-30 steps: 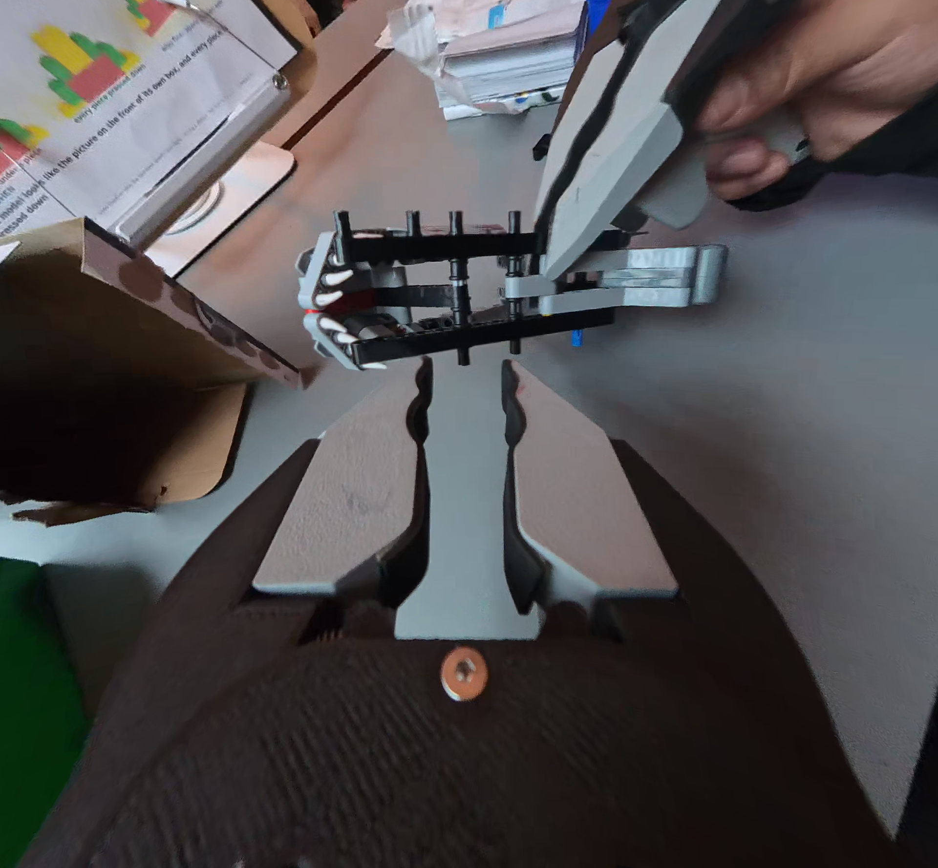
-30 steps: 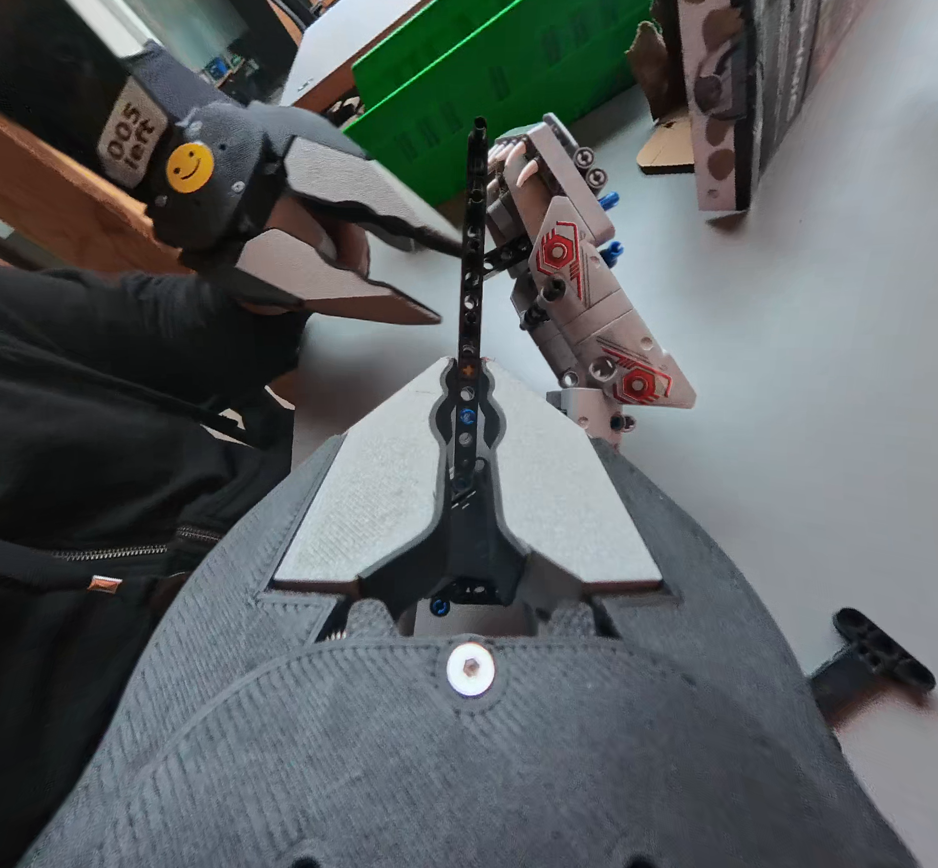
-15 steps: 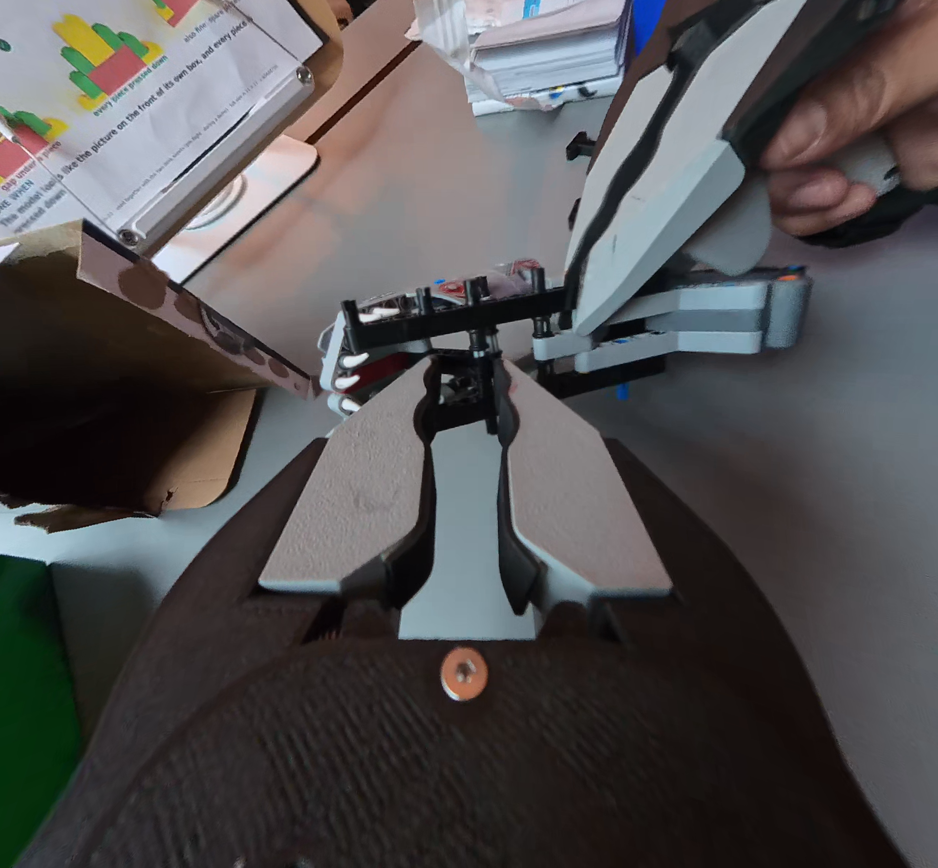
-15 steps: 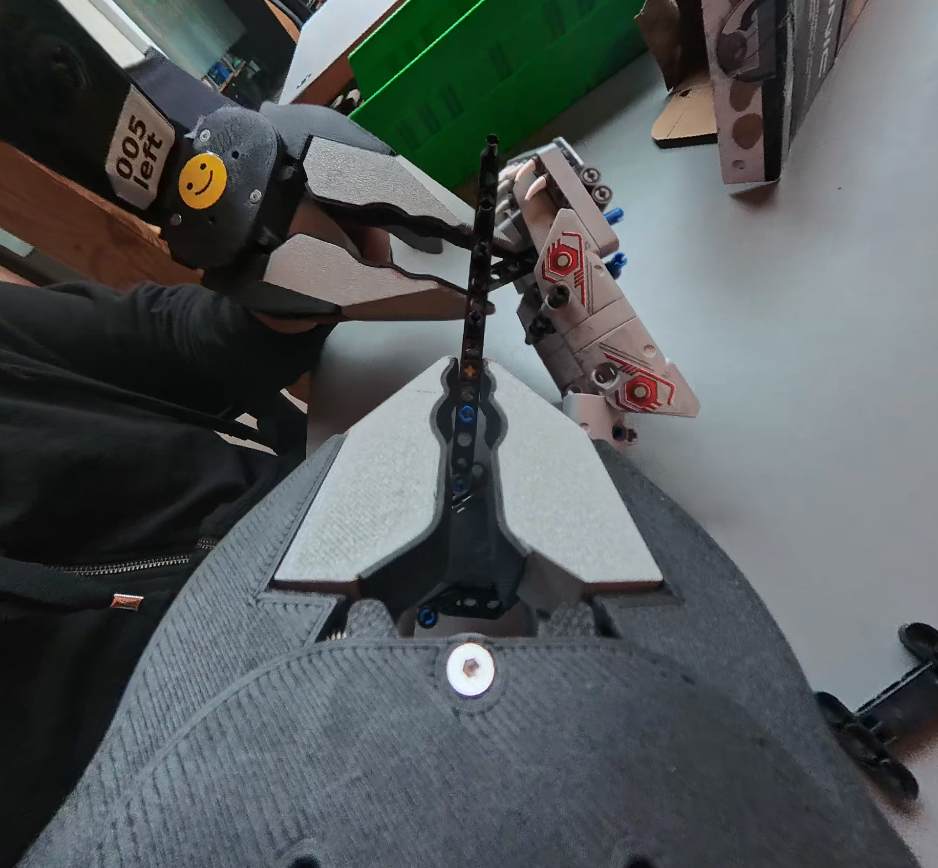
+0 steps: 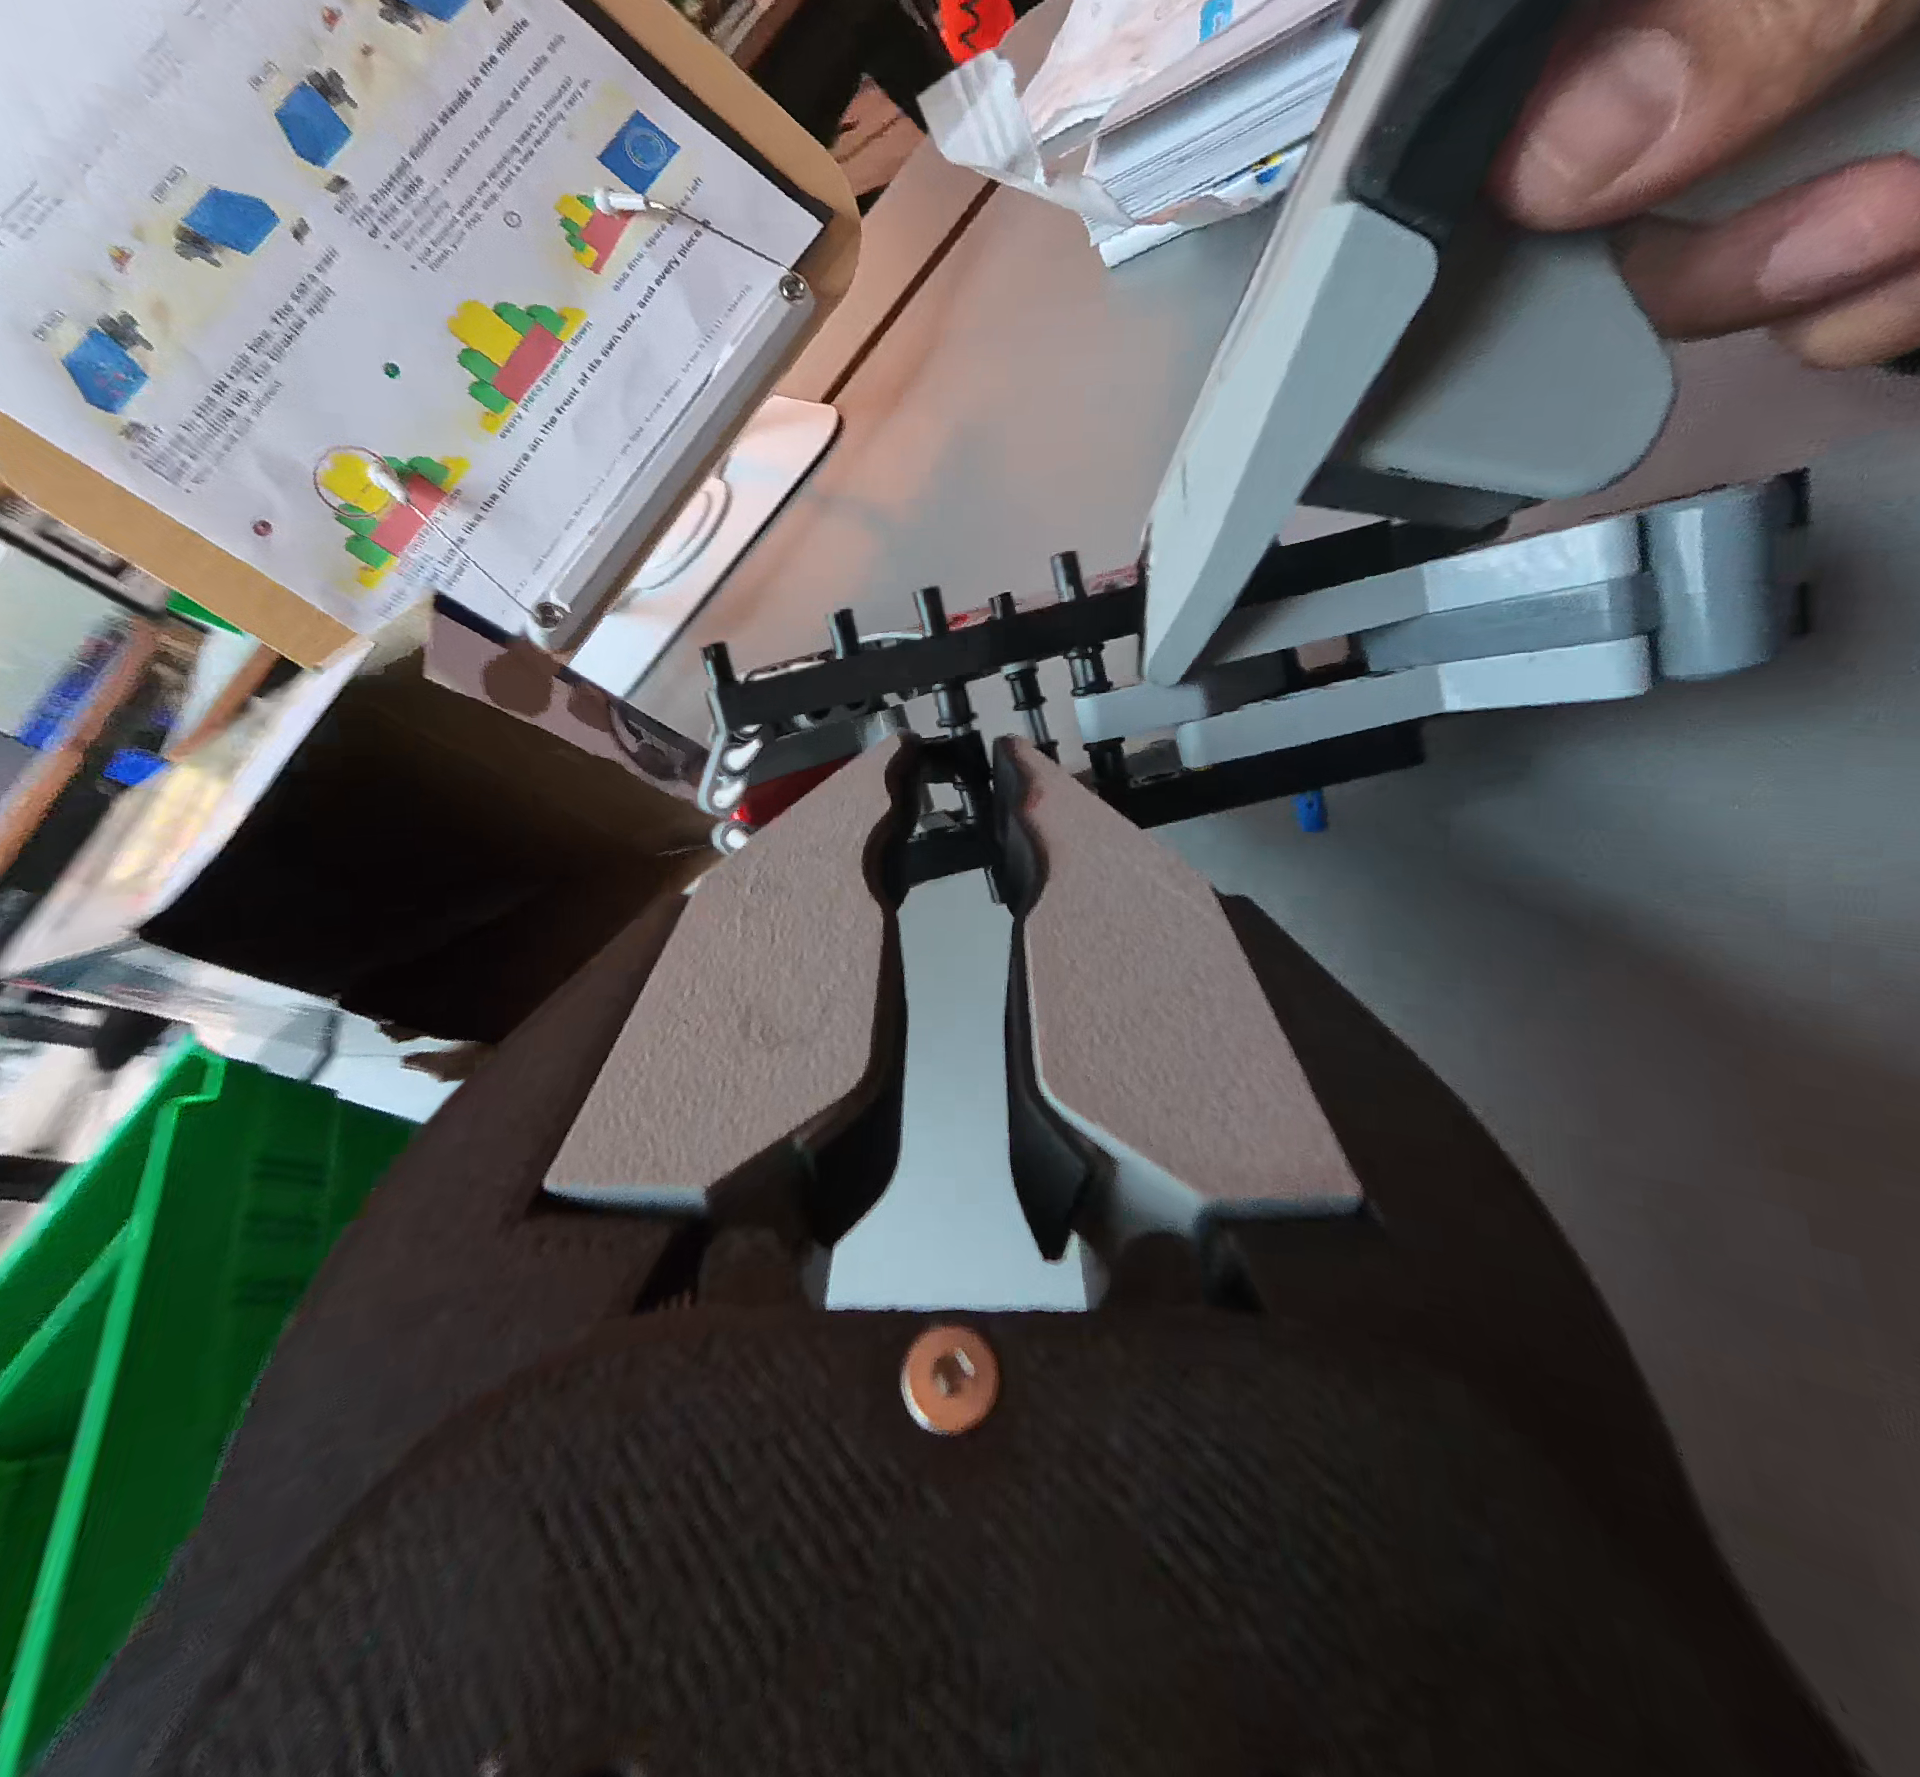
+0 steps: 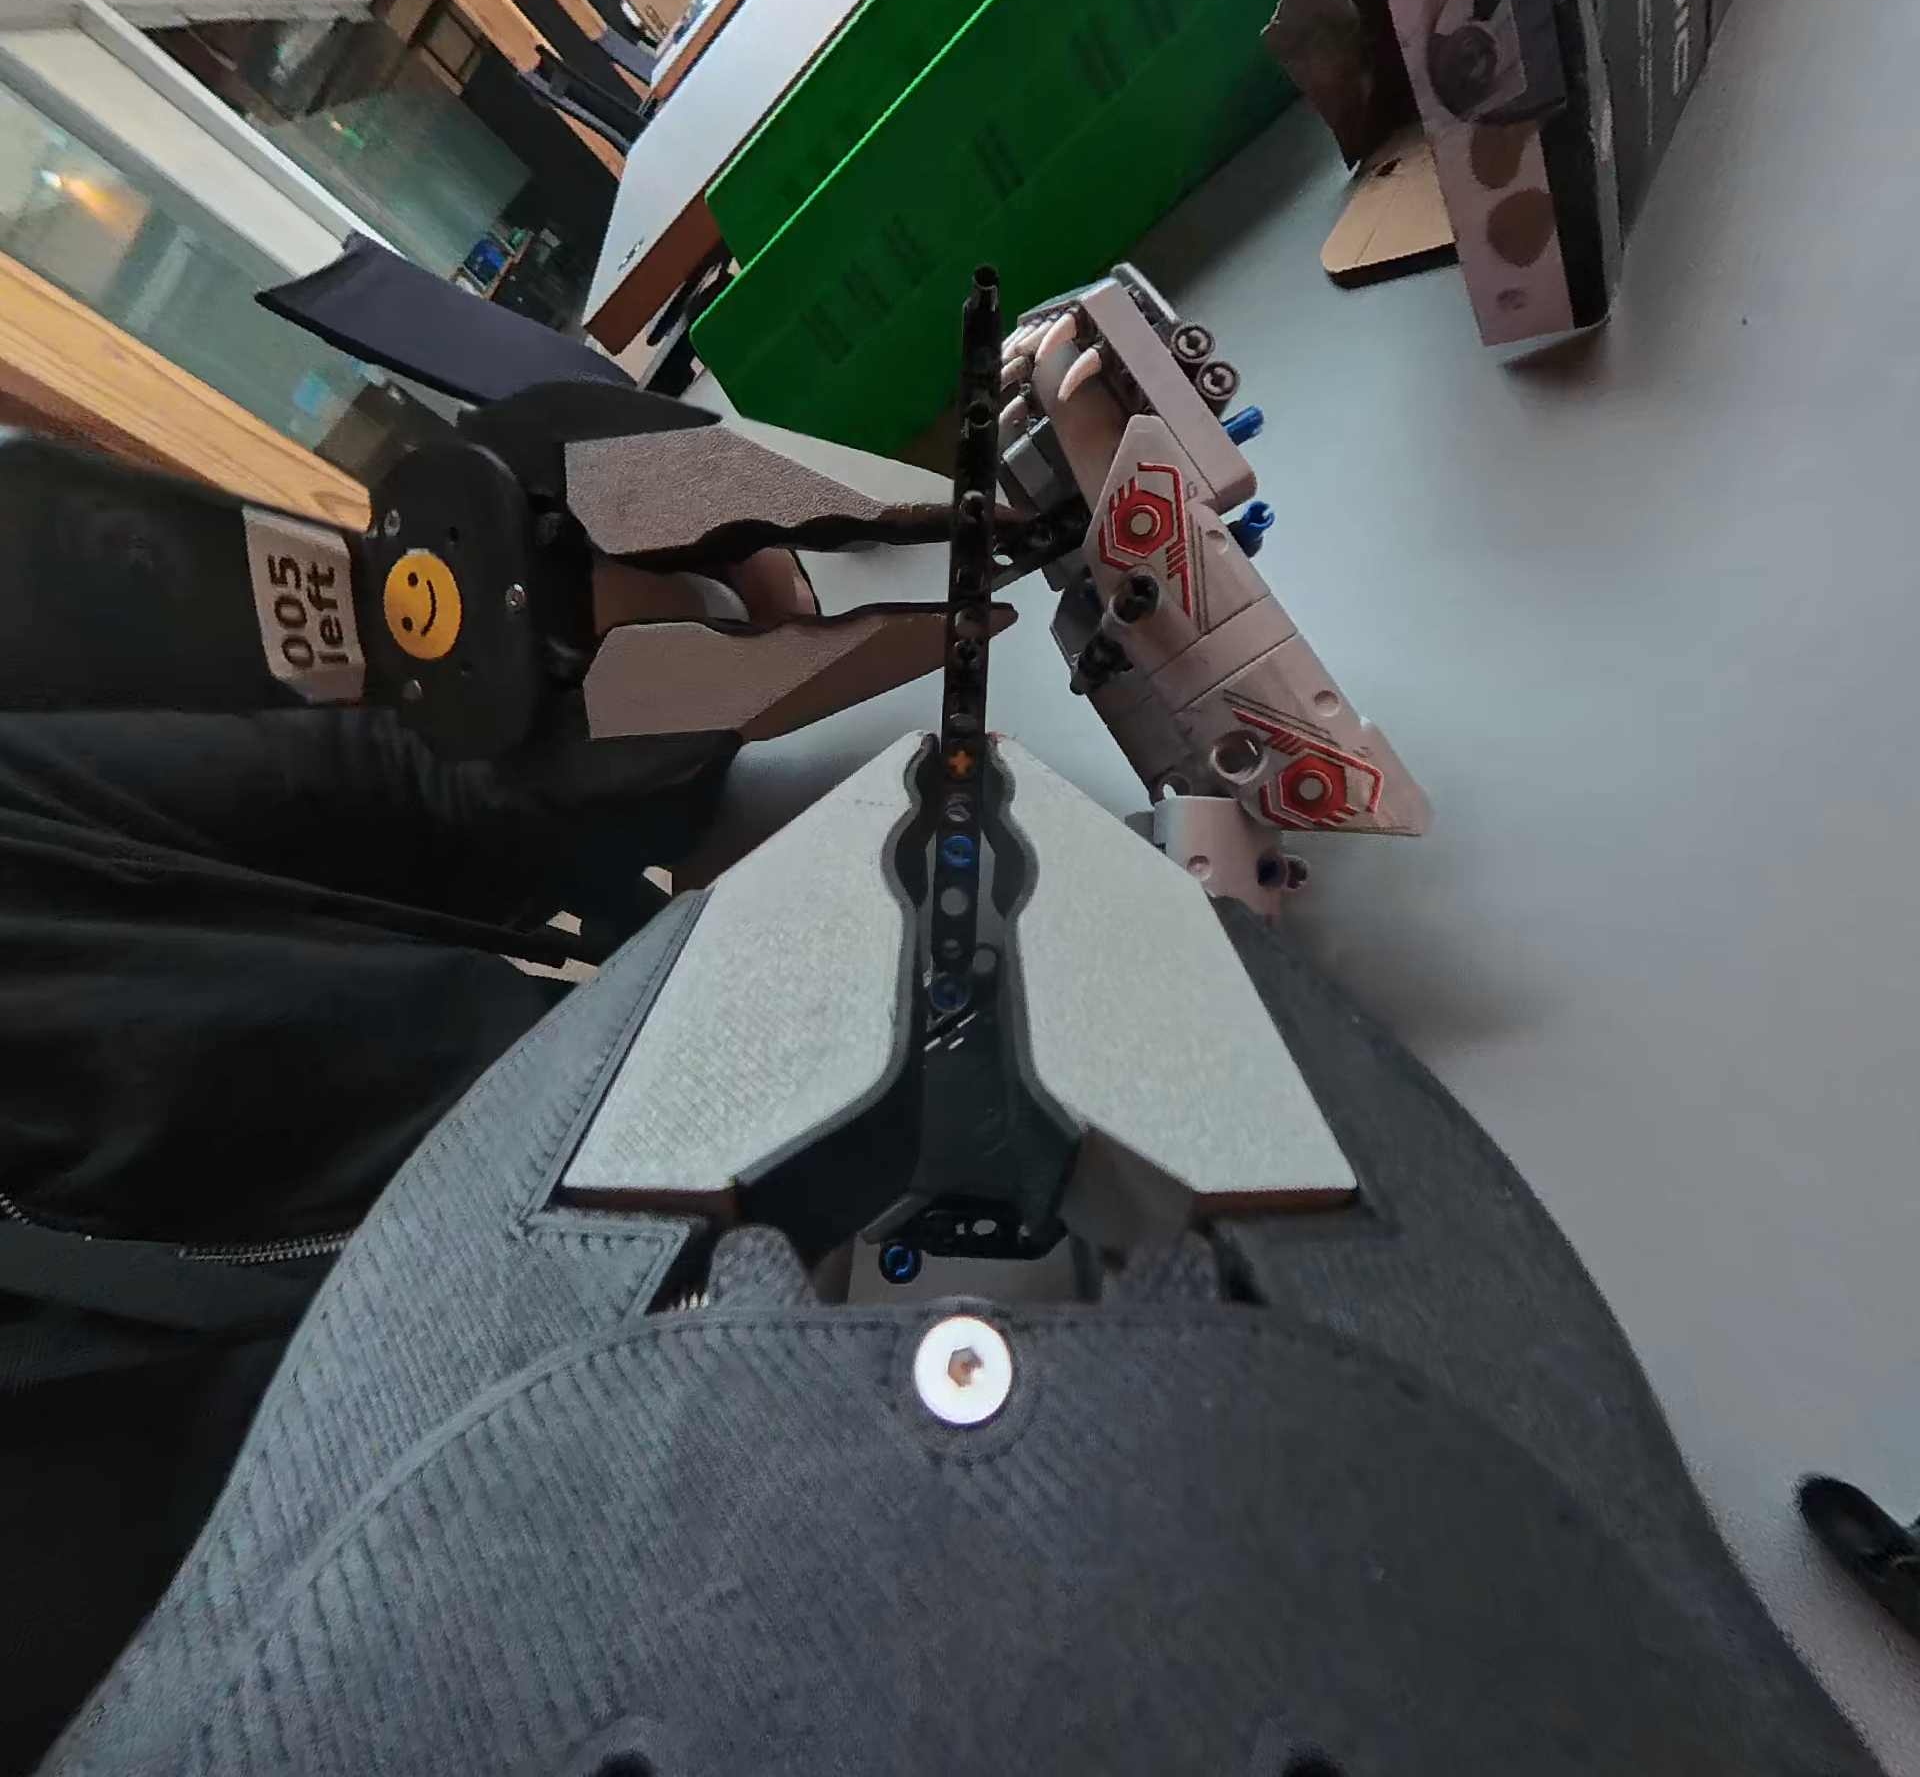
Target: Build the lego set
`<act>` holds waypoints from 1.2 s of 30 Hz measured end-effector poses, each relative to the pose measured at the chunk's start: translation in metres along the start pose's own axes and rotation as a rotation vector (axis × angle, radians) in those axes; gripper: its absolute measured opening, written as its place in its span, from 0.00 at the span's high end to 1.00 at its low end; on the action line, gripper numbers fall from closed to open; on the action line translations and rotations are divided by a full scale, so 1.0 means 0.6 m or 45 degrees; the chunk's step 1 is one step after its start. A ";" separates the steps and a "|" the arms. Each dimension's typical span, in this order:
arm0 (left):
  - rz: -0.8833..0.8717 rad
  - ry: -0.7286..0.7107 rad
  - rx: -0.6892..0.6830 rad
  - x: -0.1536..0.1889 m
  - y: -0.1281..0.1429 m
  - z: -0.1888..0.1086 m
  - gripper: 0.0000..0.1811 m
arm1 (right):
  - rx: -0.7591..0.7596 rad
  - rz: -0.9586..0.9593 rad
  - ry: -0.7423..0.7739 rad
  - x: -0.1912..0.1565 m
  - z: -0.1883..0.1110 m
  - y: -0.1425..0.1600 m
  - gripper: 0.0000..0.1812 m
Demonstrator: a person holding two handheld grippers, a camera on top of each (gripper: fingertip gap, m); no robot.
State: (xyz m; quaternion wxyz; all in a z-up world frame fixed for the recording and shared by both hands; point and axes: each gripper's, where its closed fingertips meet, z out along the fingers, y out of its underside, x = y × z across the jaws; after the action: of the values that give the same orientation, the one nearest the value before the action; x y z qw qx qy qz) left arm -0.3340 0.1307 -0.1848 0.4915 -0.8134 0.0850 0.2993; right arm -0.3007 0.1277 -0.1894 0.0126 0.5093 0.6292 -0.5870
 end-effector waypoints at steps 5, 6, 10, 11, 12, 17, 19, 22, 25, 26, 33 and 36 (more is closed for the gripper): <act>0.082 -0.049 -0.035 -0.003 0.006 0.005 0.95 | 0.000 0.026 0.054 -0.004 0.008 0.001 0.97; 0.061 -0.036 -0.038 -0.002 0.008 0.007 0.96 | -0.003 0.012 0.076 -0.005 0.010 0.001 0.97; 0.068 -0.046 -0.068 -0.005 0.014 0.011 0.96 | 0.065 -0.077 0.191 -0.005 0.003 -0.026 0.91; 0.076 -0.047 -0.072 -0.004 0.014 0.012 0.96 | 0.091 -0.095 0.190 -0.011 0.000 -0.037 0.89; 0.072 -0.035 -0.062 -0.001 0.012 0.012 0.96 | 0.094 -0.104 0.194 -0.013 0.000 -0.044 0.90; 0.093 -0.053 -0.071 0.000 0.009 0.011 0.96 | 0.046 -0.117 0.303 0.006 0.024 -0.044 0.89; 0.108 -0.060 -0.069 0.001 0.008 0.010 0.96 | 0.052 -0.114 0.294 0.007 0.034 -0.044 0.92; 0.099 -0.058 -0.092 -0.001 0.014 0.011 0.96 | 0.024 -0.160 0.328 0.013 0.041 -0.043 0.96; 0.107 -0.049 -0.086 0.000 0.016 0.009 0.96 | -0.013 -0.253 0.375 0.014 0.042 -0.042 0.97; 0.105 -0.043 -0.070 0.000 0.015 0.008 0.96 | -0.008 -0.254 0.366 0.014 0.041 -0.043 0.97; -0.004 0.017 -0.021 -0.001 0.008 0.012 0.96 | 0.170 -0.133 0.184 0.016 0.028 -0.057 0.98; -0.057 0.053 0.010 -0.001 0.004 0.010 0.96 | 0.203 -0.096 0.120 0.016 0.021 -0.061 0.98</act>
State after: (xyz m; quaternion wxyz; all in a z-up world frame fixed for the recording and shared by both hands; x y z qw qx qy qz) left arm -0.3379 0.1348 -0.1881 0.4994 -0.8193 0.0780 0.2709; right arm -0.3364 0.1316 -0.1726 -0.0797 0.5115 0.5992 -0.6107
